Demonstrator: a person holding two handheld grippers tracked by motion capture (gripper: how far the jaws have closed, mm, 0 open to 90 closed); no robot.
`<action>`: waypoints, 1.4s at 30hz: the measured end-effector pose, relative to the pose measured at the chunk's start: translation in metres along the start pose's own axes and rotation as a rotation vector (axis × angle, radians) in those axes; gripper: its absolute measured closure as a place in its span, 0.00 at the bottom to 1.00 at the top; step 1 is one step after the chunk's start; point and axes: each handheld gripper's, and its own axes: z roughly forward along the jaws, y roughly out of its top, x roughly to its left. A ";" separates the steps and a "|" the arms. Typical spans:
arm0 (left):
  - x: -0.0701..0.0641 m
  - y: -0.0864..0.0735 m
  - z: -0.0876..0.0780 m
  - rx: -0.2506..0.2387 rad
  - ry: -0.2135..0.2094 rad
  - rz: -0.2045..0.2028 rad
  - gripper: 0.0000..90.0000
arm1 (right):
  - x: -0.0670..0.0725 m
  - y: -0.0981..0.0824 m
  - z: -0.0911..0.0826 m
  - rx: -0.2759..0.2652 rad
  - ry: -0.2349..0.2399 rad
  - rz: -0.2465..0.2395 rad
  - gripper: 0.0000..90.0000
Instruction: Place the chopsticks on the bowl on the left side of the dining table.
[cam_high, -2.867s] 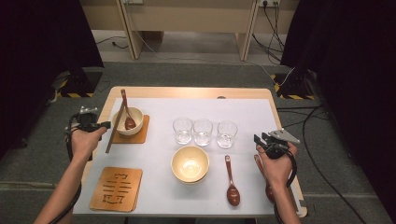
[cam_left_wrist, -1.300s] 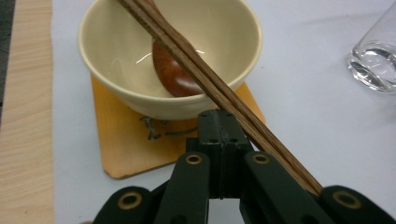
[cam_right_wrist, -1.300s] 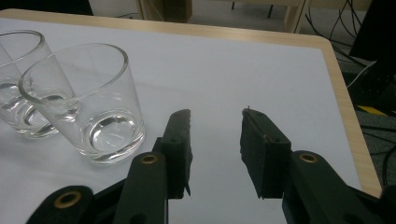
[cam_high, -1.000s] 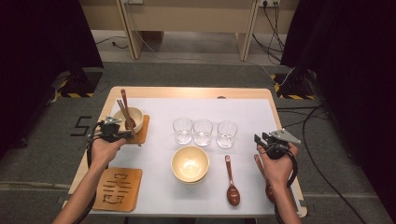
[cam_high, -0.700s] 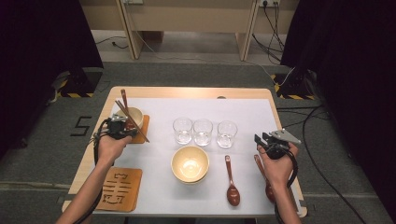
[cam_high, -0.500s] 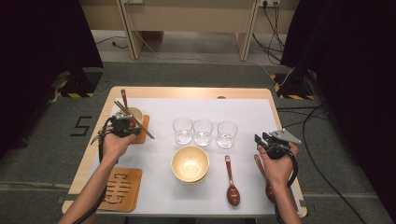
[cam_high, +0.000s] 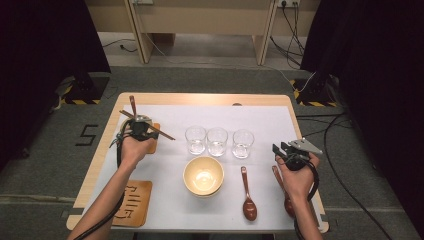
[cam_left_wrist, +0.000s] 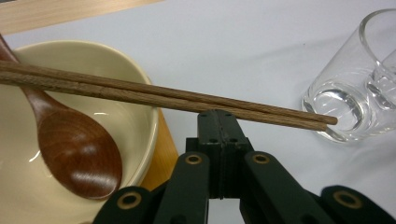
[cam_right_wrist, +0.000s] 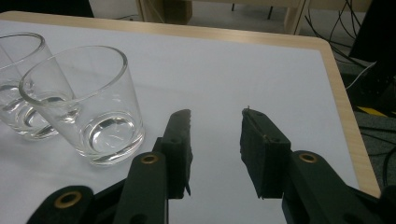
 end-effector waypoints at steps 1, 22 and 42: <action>0.000 0.001 0.001 0.002 0.000 -0.002 0.99 | 0.000 0.000 0.000 0.000 -0.002 0.001 0.71; 0.020 0.020 -0.003 -0.052 0.027 -0.055 0.99 | -0.001 0.001 -0.001 -0.007 0.000 -0.001 0.71; 0.063 0.045 0.017 -0.033 0.155 -0.074 0.99 | 0.002 0.001 0.000 -0.007 0.009 -0.006 0.71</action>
